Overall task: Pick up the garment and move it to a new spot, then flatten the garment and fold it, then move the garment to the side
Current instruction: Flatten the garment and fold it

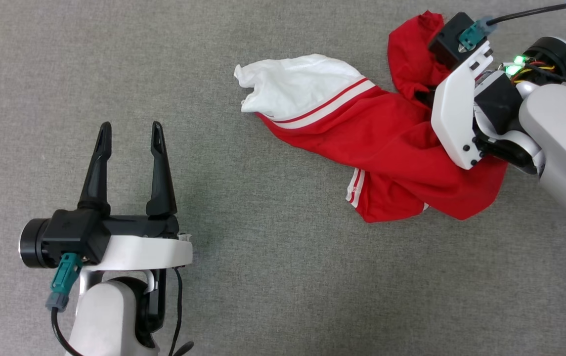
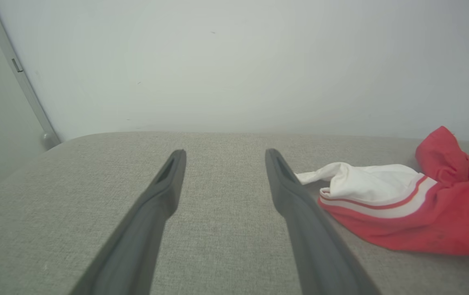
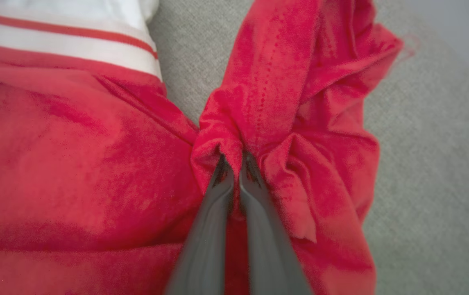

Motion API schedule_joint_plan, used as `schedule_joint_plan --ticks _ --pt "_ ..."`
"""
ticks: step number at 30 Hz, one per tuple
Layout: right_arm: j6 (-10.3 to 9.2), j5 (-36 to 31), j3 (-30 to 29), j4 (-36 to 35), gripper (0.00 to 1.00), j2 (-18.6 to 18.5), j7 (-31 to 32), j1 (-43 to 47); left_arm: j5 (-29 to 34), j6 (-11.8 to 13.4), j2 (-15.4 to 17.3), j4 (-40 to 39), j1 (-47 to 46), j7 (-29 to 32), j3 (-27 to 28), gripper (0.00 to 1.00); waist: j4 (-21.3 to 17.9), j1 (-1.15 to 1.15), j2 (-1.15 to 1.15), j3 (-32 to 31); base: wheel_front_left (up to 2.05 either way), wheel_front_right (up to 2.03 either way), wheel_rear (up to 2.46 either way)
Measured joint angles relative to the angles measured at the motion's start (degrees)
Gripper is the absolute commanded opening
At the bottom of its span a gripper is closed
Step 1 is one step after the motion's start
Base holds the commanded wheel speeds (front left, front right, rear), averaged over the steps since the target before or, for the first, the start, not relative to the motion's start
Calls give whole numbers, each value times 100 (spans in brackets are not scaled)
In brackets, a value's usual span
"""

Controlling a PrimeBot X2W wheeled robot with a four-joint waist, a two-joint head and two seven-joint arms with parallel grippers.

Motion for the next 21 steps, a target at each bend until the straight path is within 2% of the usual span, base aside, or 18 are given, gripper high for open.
schedule_joint_plan --ticks 1,2,7,11,15,21 --pt "0 49 22 37 32 2 -118 -8 1 1 -1 14 1 0 13 100 -14 0 0 -24 0 0 0" --pt "0 69 64 36 100 -1 -249 -36 1 3 -1 31 1 0 26 100 -30 0 0 -55 0 0 0" --pt "1 191 142 -372 100 -368 -856 -338 3 4 -3 70 69 0 55 100 -103 0 0 -307 0 0 0" --pt "1 305 208 -1113 100 -834 -840 -594 33 8 -3 71 262 0 123 100 -184 0 0 -548 0 0 0" --pt "0 826 188 -2075 100 -1357 -245 -670 35 18 -3 55 422 0 147 100 -287 0 0 -747 0 0 0" --pt "0 1567 248 -3327 100 -1983 1124 -673 33 15 -4 47 522 0 134 100 -386 -1 0 -847 0 0 0"
